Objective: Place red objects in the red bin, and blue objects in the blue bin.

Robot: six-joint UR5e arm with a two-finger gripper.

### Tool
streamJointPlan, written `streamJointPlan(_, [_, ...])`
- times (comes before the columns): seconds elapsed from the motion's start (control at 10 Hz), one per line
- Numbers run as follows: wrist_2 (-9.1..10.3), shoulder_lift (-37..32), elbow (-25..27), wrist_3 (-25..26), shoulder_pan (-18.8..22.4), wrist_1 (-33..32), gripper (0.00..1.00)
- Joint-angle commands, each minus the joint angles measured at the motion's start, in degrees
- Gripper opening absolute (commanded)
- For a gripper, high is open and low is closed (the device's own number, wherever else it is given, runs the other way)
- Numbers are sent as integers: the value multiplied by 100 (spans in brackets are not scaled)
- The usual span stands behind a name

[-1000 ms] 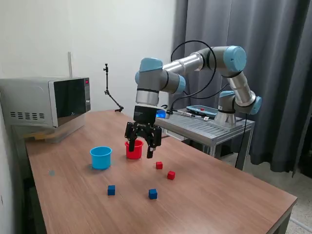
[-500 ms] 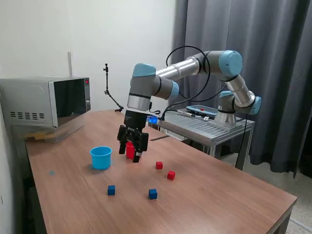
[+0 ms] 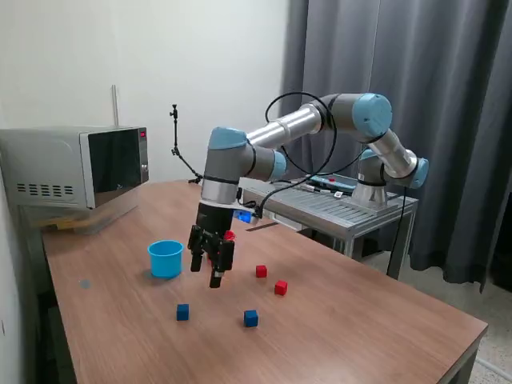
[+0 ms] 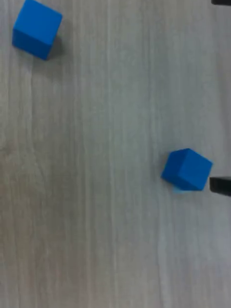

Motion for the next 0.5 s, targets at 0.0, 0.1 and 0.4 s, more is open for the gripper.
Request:
streamJointPlan(0.0, [4, 222, -102, 50, -9, -95, 100])
streamJointPlan(0.1, [-14, 283, -163, 164, -18, -95, 100])
streamJointPlan(0.4, [-294, 450, -391, 700, -45, -121, 100])
